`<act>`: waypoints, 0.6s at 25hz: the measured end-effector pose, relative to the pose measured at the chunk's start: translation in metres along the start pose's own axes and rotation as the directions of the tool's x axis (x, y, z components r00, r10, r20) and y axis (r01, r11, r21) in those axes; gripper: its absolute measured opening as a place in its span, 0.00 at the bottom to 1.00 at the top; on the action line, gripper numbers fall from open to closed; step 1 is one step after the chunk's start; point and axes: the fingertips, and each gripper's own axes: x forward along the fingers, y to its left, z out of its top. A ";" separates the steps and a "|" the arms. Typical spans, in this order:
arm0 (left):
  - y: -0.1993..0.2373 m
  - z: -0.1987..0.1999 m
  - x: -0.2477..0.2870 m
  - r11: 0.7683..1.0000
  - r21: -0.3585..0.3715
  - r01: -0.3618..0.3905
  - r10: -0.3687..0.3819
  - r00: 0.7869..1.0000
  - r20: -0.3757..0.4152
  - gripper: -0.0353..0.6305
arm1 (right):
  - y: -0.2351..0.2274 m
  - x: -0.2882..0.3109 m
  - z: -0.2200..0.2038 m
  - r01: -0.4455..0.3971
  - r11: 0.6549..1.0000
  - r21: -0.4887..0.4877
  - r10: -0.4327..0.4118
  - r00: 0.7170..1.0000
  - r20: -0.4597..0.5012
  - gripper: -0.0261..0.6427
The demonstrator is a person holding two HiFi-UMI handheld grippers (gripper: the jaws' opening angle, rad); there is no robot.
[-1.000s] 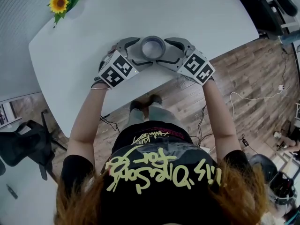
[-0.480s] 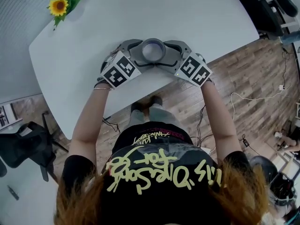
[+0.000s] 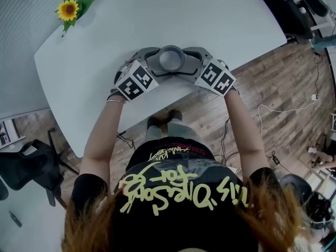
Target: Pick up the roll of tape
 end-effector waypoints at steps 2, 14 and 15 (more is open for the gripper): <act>-0.003 0.001 -0.006 1.000 -0.019 0.000 0.000 1.000 0.014 0.63 | 0.003 -0.004 0.006 0.004 1.000 -0.007 -0.004 1.000 0.010 0.54; -0.019 0.027 -0.074 0.999 -0.038 -0.026 0.029 0.996 0.080 0.63 | 0.036 -0.033 0.070 0.020 0.997 -0.071 -0.013 0.995 0.094 0.54; -0.020 0.029 -0.081 0.999 -0.032 -0.032 0.034 0.996 0.083 0.63 | 0.039 -0.035 0.076 0.023 0.997 -0.074 -0.015 0.995 0.100 0.54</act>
